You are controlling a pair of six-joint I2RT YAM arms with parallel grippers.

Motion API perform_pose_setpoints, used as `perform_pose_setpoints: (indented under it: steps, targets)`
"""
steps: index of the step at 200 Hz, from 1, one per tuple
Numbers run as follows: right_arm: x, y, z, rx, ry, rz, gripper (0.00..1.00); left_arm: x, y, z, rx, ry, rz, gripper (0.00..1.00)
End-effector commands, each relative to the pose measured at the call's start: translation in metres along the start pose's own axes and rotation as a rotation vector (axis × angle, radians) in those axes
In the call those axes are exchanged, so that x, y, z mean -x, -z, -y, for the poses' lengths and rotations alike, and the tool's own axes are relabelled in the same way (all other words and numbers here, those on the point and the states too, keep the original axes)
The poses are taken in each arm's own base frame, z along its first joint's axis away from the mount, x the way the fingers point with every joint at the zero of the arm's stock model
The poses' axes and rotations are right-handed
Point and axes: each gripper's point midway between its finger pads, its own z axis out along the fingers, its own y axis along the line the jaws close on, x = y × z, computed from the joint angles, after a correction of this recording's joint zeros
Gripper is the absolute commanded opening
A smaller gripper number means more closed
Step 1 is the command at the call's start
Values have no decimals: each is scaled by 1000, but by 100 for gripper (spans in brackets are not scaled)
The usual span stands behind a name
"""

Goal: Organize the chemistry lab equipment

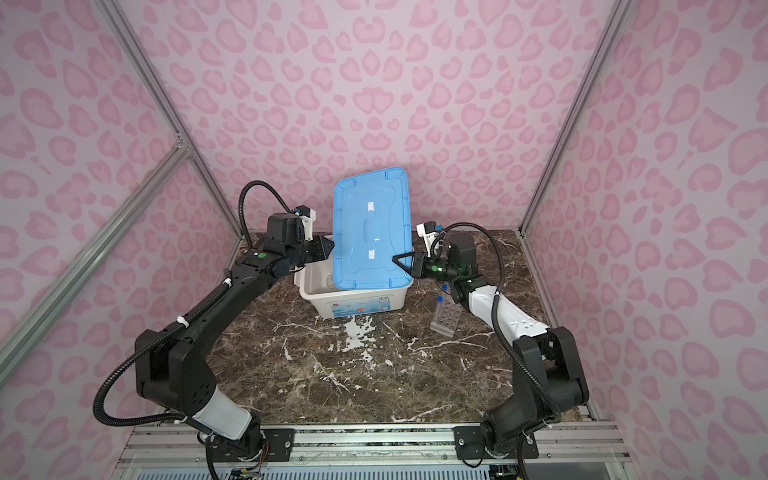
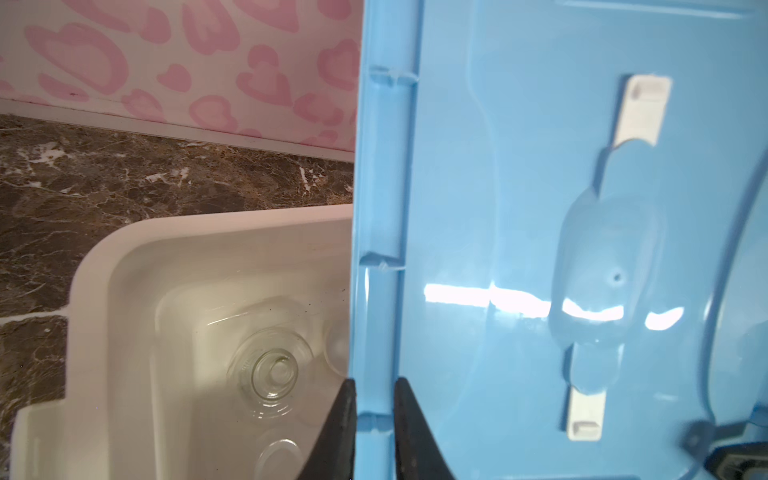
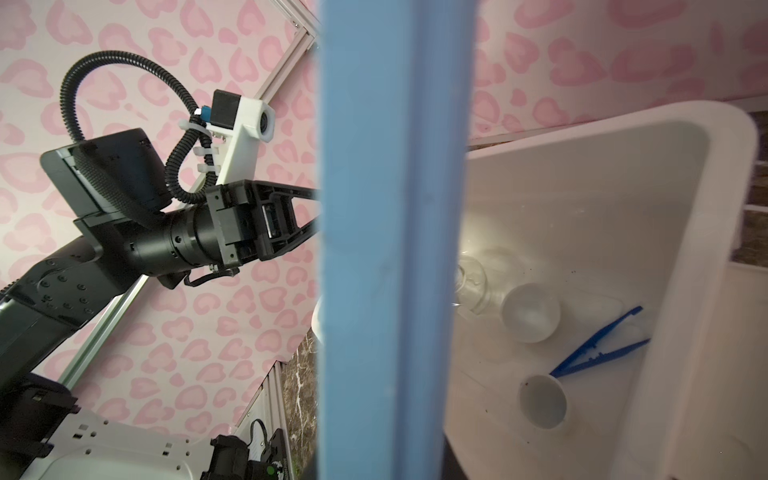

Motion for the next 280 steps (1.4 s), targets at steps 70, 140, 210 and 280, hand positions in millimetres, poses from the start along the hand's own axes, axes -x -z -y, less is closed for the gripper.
perform_pose_setpoints:
  steps: [70, 140, 210, 280]
  targets:
    - [37, 29, -13, -262, 262, 93, 9, 31, 60, 6, 39, -46, 183, 97]
    - [66, 53, -35, -669, 671, 197, 7, 33, 111, 3, 43, -57, 290, 98]
    - [59, 56, -78, -989, 1170, 309, 7, 55, 169, 27, -195, 52, 384, 97]
    - [37, 21, -81, -1113, 1537, 220, 7, 67, 182, -1, -384, 286, 359, 97]
